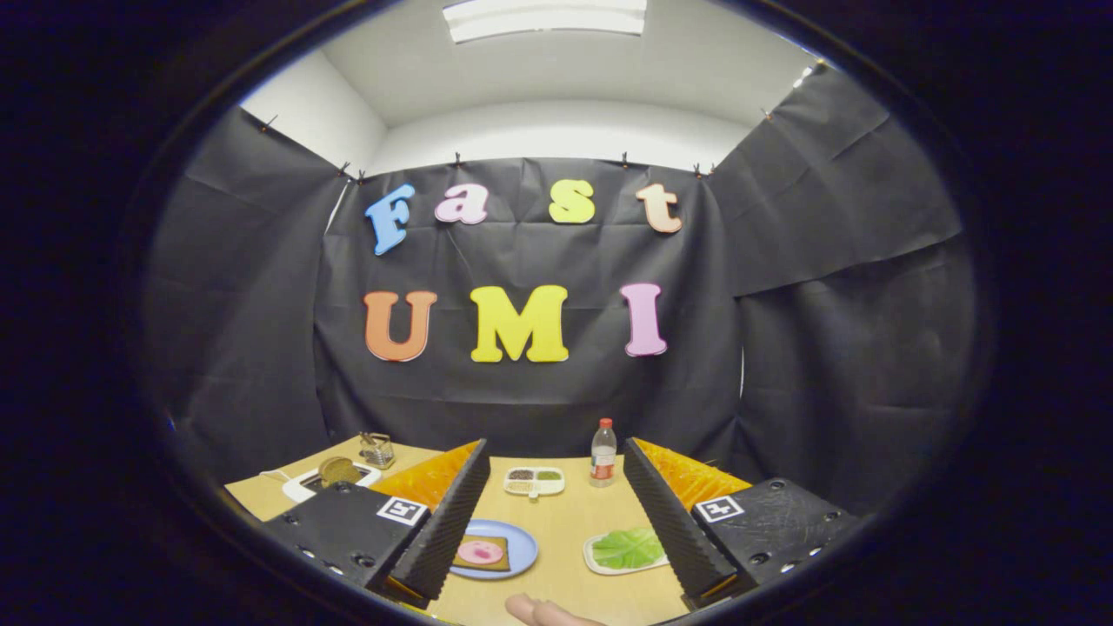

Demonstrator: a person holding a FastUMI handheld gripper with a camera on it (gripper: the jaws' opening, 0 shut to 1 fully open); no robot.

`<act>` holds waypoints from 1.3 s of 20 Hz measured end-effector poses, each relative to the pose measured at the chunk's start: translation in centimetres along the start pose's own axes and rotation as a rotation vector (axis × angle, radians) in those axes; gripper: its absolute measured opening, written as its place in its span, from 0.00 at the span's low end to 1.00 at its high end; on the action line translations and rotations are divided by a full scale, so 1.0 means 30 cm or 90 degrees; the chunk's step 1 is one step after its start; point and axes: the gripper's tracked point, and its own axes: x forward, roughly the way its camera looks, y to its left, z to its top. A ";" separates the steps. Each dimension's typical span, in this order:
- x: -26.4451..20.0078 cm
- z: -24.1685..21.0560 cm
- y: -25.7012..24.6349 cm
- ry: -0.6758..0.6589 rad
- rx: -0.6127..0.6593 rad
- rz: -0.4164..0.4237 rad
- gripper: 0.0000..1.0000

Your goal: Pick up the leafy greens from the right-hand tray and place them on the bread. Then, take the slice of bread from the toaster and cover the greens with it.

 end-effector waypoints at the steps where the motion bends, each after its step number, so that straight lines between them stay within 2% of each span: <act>1: 0.015 -0.005 -0.012 0.001 0.003 0.000 0.96; 4: 0.090 -0.039 -0.098 -0.002 -0.004 -0.027 0.96; 8: 0.209 -0.155 -0.204 0.055 0.009 -0.050 0.96; 12: 0.322 -0.269 -0.318 0.099 -0.023 -0.086 0.96; 22: 0.545 -0.654 -0.505 0.288 -0.038 -0.111 0.96; 26: 0.600 -0.828 -0.566 0.382 0.006 -0.120 0.96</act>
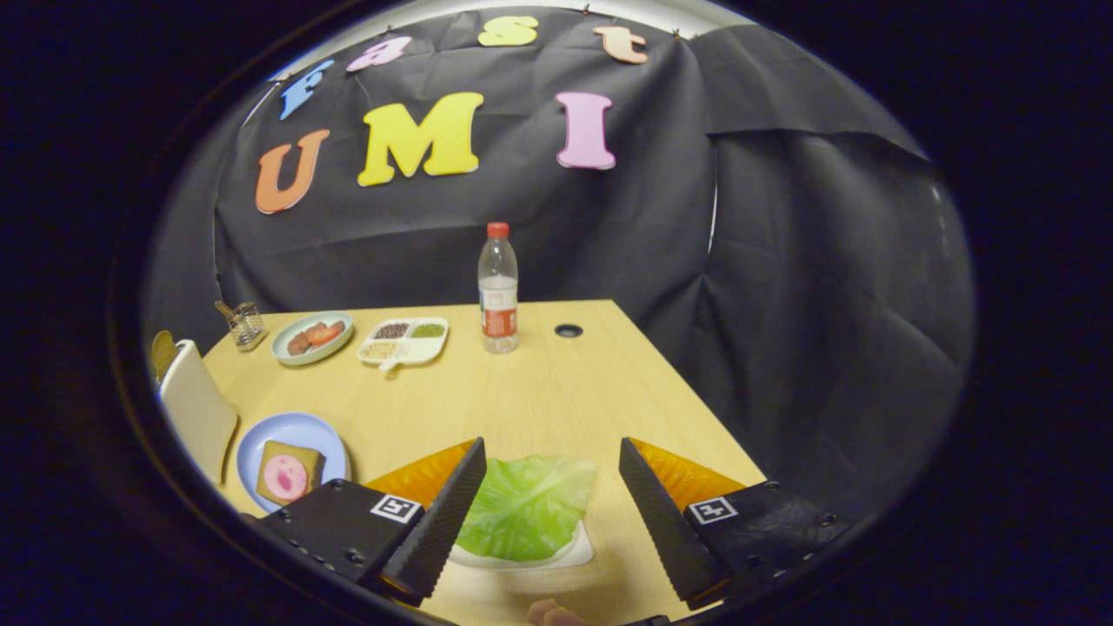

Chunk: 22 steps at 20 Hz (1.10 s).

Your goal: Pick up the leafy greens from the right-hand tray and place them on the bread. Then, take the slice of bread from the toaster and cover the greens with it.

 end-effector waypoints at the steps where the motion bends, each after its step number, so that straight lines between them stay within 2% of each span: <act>1: 0.033 -0.022 -0.006 0.020 0.004 -0.001 0.96; 11: 0.217 -0.181 -0.060 0.155 0.024 -0.006 0.95; 14: 0.228 -0.171 -0.058 0.157 0.030 0.000 0.95; 18: 0.224 -0.170 -0.036 0.163 -0.010 -0.008 0.96; 20: 0.226 -0.170 -0.020 0.167 -0.026 -0.004 0.90; 22: 0.232 -0.184 -0.006 0.179 -0.022 0.005 0.79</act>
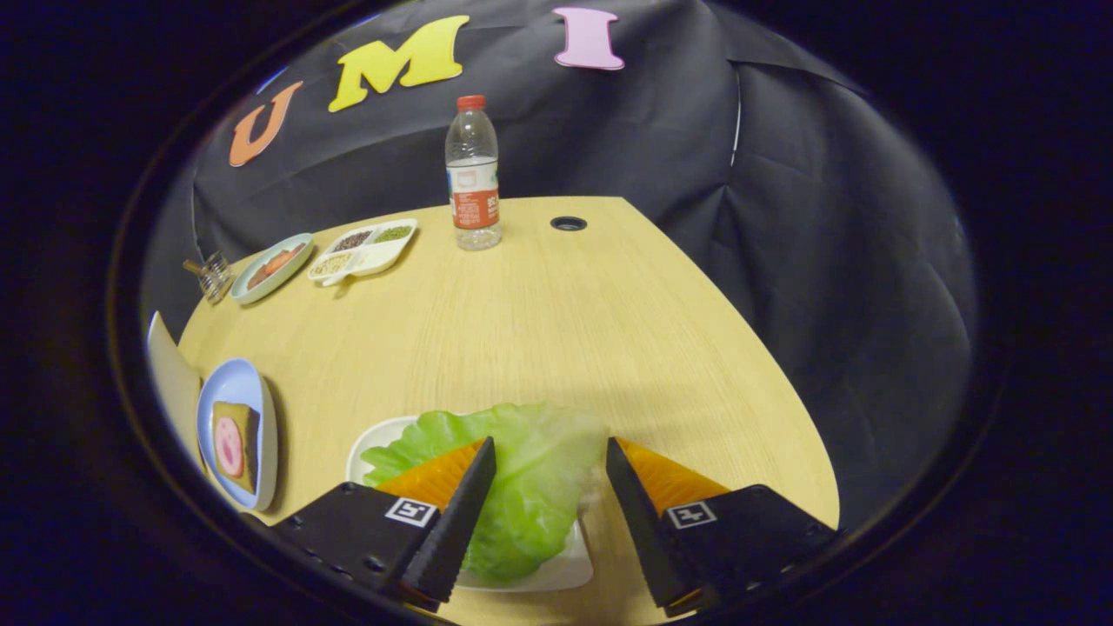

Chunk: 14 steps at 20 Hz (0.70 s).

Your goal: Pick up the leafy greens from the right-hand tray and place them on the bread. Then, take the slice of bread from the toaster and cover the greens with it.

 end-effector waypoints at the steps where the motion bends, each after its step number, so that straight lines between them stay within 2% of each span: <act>1: -0.002 -0.003 0.005 0.004 0.002 0.007 0.74; 2: 0.000 0.003 0.007 -0.002 0.004 0.010 0.71; 5: -0.001 0.009 0.001 -0.007 -0.013 -0.014 0.50; 7: -0.009 0.020 -0.004 -0.016 -0.021 -0.027 0.26; 8: -0.028 0.030 0.001 -0.026 -0.020 -0.025 0.22; 9: -0.046 0.041 0.003 -0.039 -0.019 -0.024 0.08; 11: -0.103 0.082 0.006 -0.087 -0.020 -0.017 0.00; 14: -0.204 0.125 0.007 -0.164 -0.020 -0.017 0.00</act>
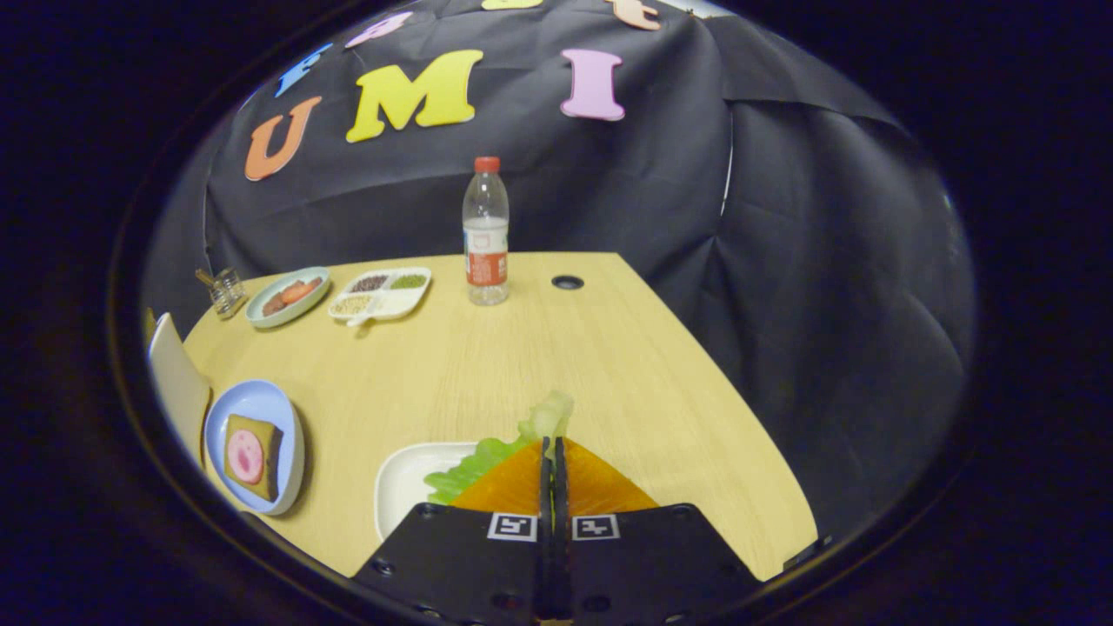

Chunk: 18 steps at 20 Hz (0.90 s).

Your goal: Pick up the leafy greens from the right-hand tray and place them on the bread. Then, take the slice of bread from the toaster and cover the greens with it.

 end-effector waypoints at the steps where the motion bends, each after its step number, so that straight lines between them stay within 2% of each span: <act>1: -0.025 0.006 0.007 -0.012 -0.005 0.004 0.00; 5: -0.120 -0.002 0.062 -0.047 0.002 0.017 0.00; 7: -0.170 0.009 0.086 -0.066 0.003 0.007 0.00; 11: -0.314 0.059 0.210 -0.116 -0.009 0.025 0.00; 18: -0.476 0.065 0.535 -0.143 -0.045 0.105 0.00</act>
